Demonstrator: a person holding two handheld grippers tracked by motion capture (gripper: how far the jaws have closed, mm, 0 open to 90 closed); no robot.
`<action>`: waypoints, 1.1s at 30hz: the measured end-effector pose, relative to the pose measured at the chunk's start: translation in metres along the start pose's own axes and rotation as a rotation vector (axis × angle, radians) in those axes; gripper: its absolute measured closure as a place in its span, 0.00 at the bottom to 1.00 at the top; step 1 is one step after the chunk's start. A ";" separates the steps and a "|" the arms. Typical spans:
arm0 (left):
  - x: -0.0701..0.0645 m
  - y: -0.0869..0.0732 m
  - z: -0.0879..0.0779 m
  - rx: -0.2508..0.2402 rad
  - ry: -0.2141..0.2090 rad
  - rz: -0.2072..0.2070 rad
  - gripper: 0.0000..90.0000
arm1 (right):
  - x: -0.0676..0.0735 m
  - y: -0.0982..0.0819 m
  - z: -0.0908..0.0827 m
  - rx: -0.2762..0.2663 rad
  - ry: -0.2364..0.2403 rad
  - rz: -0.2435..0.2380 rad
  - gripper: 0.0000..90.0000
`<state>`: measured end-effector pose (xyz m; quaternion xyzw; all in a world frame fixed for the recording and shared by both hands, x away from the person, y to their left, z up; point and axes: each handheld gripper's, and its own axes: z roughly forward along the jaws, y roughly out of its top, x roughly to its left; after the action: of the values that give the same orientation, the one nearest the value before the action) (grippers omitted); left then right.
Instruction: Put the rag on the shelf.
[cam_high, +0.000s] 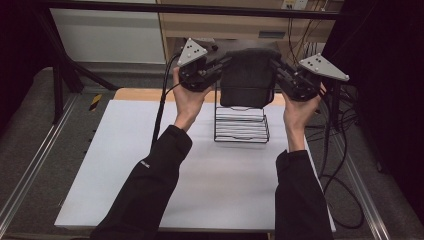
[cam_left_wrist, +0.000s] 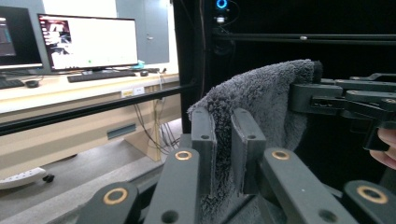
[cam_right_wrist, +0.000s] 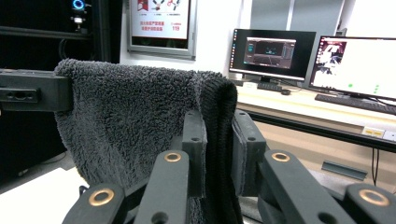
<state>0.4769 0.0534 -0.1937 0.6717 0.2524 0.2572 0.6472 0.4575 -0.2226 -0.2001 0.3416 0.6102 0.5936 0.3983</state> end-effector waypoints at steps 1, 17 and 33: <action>-0.002 -0.002 -0.002 0.000 -0.004 0.005 0.90 | 0.001 -0.002 -0.003 0.000 0.006 0.002 0.87; -0.015 -0.018 -0.009 0.019 -0.029 0.041 0.90 | 0.003 -0.022 -0.022 0.002 0.029 -0.012 0.87; -0.024 -0.025 -0.015 0.016 -0.030 0.062 0.90 | 0.007 -0.032 -0.035 -0.002 0.036 -0.015 0.87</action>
<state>0.4486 0.0493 -0.2184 0.6882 0.2240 0.2648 0.6372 0.4246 -0.2340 -0.2332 0.3261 0.6192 0.5971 0.3921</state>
